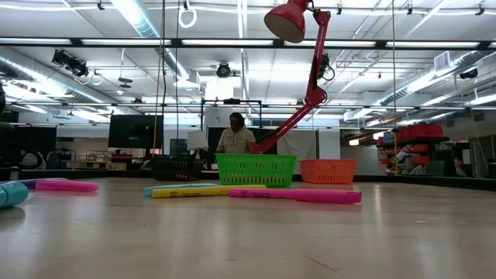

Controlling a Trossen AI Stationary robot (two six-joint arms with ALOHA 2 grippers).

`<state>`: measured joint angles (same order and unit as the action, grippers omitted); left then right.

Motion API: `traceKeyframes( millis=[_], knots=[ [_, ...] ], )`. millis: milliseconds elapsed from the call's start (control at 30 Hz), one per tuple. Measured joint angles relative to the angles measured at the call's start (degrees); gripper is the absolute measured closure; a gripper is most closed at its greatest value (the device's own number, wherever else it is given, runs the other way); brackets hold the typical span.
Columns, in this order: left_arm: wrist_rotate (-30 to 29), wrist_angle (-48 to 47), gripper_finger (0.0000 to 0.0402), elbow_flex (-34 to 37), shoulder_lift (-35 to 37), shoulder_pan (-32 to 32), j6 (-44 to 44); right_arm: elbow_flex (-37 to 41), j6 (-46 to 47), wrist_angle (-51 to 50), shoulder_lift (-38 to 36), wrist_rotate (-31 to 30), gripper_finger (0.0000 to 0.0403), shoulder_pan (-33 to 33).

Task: Pick & Place Markers
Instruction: Put the yellow pen into the black basket

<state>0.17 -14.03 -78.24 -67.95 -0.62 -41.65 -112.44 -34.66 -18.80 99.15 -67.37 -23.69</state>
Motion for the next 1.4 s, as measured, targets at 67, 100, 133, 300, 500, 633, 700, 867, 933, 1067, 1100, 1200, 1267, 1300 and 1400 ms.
traceKeyframes(
  millis=[67, 100, 133, 300, 500, 633, 700, 867, 933, 1067, 1100, 1200, 1267, 1300, 1400],
  knots=[
    [-4.7, -0.5, 0.0367, 0.0, 0.6, -1.1, 4.2, 0.0, 5.6, -0.3, -0.8, 2.6, 0.019, 0.0],
    [-7.2, -0.1, 0.0367, 0.0, 0.7, -1.6, 5.9, 0.0, 8.2, -0.7, -1.3, 4.6, 0.019, 0.0],
    [-9.6, -0.1, 0.0367, -0.1, 0.7, -2.2, 7.8, 0.0, 10.7, -1.1, -1.6, 6.6, 0.019, 0.0],
    [-19.4, -0.4, 0.0367, 0.0, 1.3, -4.8, 14.7, 0.0, 19.7, -3.5, -3.6, 19.3, 0.0195, 0.5],
    [-31.9, -0.4, 0.0367, 0.0, 1.2, -9.0, 19.5, 0.0, 28.7, -7.6, -4.9, 26.5, 0.0197, 2.7],
    [-41.2, -0.5, 0.0367, 0.0, 1.2, -12.3, 21.3, 0.0, 38.2, -10.1, -6.0, 32.4, 0.0197, 5.3],
    [-46.3, -0.5, 0.0367, 0.0, 1.2, -13.8, 21.3, 0.0, 42.0, -11.1, -6.4, 35.2, 0.0197, 6.7],
    [-59.2, -0.7, 0.0367, 0.0, 1.2, -17.0, 20.5, 0.0, 45.0, -10.8, -7.0, 43.0, 0.0197, 9.5],
    [-63.4, -0.9, 0.0367, 0.0, 1.2, -18.1, 20.4, 0.0, 45.1, -10.2, -7.0, 46.6, 0.0197, 10.5],
    [-70.7, -1.0, 0.0367, 0.0, 1.1, -20.3, 20.2, 0.0, 46.4, -9.6, -7.0, 49.7, 0.0197, 12.1],
    [-72.9, -1.0, 0.0367, 0.0, 0.8, -20.8, 20.2, 0.0, 46.4, -9.5, -7.0, 50.4, 0.0197, 12.4],
    [-78.4, -1.6, 0.0367, 0.0, 0.6, -22.5, 20.2, 0.0, 46.3, -9.6, -7.0, 51.5, 0.0197, 13.1],
    [-80.8, -1.8, 0.0367, 0.0, 0.7, -22.9, 20.2, 0.0, 46.3, -9.6, -7.0, 51.5, 0.0197, 13.4],
    [-81.9, -1.8, 0.0367, 0.0, 0.7, -23.1, 20.2, 0.0, 46.3, -9.6, -7.0, 51.5, 0.0197, 13.5],
    [-84.9, -1.8, 0.0367, 0.0, 0.8, -23.0, 20.2, 0.0, 46.2, -9.6, -7.0, 51.6, 0.0197, 13.6]
  ],
)
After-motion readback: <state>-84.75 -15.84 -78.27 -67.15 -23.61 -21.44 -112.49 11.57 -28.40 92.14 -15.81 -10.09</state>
